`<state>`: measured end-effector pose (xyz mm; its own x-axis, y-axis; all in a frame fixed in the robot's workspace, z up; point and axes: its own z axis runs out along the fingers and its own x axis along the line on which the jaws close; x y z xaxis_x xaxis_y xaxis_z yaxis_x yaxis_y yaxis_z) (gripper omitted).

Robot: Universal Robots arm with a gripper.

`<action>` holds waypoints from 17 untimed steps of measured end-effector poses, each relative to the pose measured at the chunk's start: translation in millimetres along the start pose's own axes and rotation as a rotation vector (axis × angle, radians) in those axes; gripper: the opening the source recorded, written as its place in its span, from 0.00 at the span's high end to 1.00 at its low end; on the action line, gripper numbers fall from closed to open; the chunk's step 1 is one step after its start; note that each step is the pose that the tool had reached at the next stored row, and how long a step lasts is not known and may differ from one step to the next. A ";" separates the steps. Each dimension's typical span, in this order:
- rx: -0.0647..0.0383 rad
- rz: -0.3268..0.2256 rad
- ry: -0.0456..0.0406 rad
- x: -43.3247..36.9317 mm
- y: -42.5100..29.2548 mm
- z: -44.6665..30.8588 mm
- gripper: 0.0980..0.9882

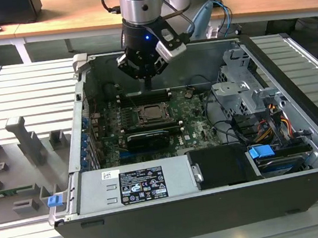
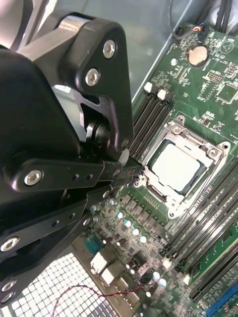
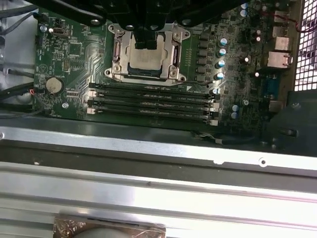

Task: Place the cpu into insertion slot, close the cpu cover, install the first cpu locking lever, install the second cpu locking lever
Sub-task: 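Install the first cpu locking lever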

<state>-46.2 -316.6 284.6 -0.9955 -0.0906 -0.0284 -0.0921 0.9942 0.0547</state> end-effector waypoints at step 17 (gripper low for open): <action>0.000 -0.012 0.0006 15.1 1.0 6.6 0.99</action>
<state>-61.1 -316.6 277.6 -0.9943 -0.1028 -0.0284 -0.1043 0.9930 0.0546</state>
